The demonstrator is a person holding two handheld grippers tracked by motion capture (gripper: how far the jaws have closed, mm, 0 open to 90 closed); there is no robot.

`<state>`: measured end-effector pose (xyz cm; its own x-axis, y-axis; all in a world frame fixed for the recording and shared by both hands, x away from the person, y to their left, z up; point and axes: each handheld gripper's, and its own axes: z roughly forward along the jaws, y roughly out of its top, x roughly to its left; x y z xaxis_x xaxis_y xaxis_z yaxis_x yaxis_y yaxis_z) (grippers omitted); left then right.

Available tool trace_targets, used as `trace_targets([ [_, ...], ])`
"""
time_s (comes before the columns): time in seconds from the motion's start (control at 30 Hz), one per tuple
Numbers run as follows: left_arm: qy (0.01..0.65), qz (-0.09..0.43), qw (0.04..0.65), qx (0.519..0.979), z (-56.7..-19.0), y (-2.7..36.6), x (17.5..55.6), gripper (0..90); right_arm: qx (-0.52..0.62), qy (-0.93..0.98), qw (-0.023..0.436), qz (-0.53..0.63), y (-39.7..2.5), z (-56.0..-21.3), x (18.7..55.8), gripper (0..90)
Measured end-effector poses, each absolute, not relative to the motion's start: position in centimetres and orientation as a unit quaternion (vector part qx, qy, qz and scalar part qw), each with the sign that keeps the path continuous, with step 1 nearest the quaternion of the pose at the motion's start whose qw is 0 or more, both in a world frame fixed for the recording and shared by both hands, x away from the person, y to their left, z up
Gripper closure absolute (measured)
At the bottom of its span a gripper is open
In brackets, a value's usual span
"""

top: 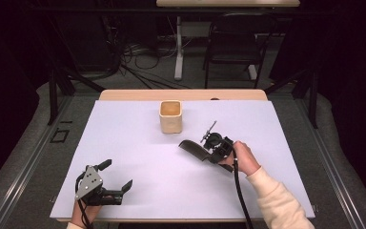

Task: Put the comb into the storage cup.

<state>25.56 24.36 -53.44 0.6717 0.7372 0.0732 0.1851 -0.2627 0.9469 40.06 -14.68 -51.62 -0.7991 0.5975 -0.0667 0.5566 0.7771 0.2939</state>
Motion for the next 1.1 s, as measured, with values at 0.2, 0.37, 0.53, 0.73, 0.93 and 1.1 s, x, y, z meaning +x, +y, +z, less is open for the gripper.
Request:
trace_targets([
  [0.2, 0.309, 0.264, 0.524, 0.749, -53.4, 24.4, 25.5, 0.2, 0.313, 0.935, 0.080, 0.148, -15.2, -51.1, 39.8, 71.5],
  [0.37, 0.309, 0.264, 0.523, 0.749, -53.4, 24.3, 25.5, 0.2, 0.319, 0.930, 0.080, 0.164, -15.8, -50.7, 39.6, 71.5],
  [0.53, 0.310, 0.264, 0.524, 0.748, -53.4, 24.4, 25.5, 0.2, 0.322, 0.926, 0.083, 0.176, -16.4, -50.4, 39.4, 71.5],
  [0.73, 0.310, 0.265, 0.524, 0.748, -53.4, 24.4, 25.5, 0.2, 0.320, 0.925, 0.085, 0.188, -16.7, -49.9, 39.2, 71.5],
  [0.93, 0.310, 0.265, 0.523, 0.748, -53.4, 24.4, 25.5, 0.3, 0.319, 0.923, 0.083, 0.200, -16.9, -49.6, 39.1, 71.6],
  [1.1, 0.310, 0.264, 0.524, 0.748, -53.4, 24.4, 25.5, 0.3, 0.324, 0.919, 0.083, 0.210, -17.1, -49.2, 39.1, 71.5],
])
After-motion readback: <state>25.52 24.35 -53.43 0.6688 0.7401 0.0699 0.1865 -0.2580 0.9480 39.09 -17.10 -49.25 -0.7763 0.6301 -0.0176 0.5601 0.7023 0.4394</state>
